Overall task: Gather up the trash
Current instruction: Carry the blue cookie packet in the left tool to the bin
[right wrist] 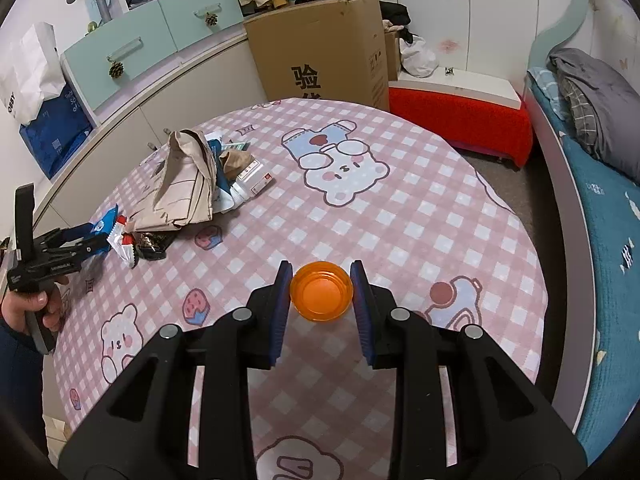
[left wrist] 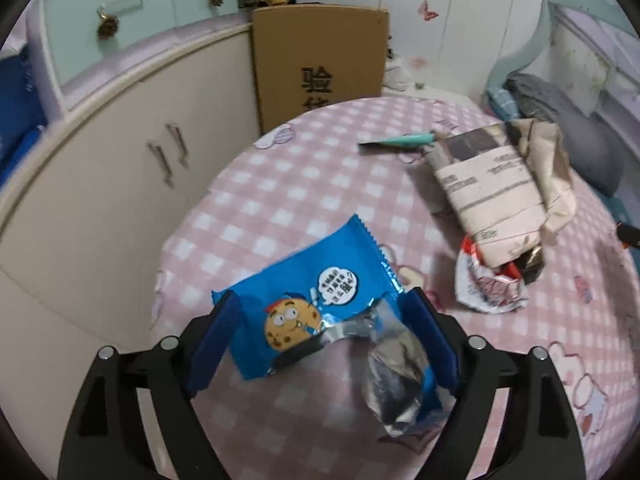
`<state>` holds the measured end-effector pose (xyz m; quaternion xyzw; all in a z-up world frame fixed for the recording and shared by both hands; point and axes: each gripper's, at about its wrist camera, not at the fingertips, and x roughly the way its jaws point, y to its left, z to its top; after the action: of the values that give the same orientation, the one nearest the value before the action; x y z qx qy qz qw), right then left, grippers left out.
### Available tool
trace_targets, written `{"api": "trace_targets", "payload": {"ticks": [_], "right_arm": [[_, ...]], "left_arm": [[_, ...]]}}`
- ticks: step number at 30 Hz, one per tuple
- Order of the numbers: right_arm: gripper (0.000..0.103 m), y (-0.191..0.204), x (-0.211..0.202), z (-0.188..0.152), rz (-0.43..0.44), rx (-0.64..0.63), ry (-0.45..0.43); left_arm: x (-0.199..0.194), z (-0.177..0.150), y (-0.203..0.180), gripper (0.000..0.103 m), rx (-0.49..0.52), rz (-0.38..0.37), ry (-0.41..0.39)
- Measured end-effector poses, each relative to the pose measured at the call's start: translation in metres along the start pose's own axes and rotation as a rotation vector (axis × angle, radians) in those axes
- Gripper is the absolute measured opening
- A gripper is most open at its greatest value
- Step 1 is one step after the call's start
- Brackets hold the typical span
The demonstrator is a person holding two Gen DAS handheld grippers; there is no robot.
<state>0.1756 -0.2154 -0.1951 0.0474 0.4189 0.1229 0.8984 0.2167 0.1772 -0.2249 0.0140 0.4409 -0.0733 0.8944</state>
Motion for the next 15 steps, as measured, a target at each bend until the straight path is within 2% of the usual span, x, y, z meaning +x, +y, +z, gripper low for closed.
{"api": "trace_targets", "payload": {"ticks": [1,2,3,4,7,10,15], "right_arm": [[0.029,0.0,0.001,-0.001,0.0,0.001,0.001],[0.029,-0.001,0.001,-0.001,0.0,0.004,0.001],[0.029,-0.002,0.001,-0.001,0.0,0.006,0.001],[0.029,-0.003,0.001,-0.002,0.002,0.008,0.002],[0.029,-0.004,0.001,-0.003,0.006,0.011,0.001],[0.029,-0.007,-0.002,-0.004,0.012,0.017,-0.007],[0.029,-0.021,-0.016,-0.005,0.018,0.047,-0.039]], "left_arm": [[0.0,0.001,0.0,0.059,0.003,-0.003,-0.006],[0.0,0.001,-0.001,0.049,0.008,-0.002,-0.008],[-0.001,0.002,-0.002,0.032,0.009,-0.01,-0.009],[-0.002,0.002,0.0,0.019,-0.011,-0.041,-0.007],[-0.004,-0.001,0.0,0.013,-0.052,-0.061,-0.013],[-0.011,-0.005,-0.003,0.011,-0.089,-0.076,-0.032],[-0.046,-0.003,-0.023,0.011,-0.101,-0.098,-0.121]]}}
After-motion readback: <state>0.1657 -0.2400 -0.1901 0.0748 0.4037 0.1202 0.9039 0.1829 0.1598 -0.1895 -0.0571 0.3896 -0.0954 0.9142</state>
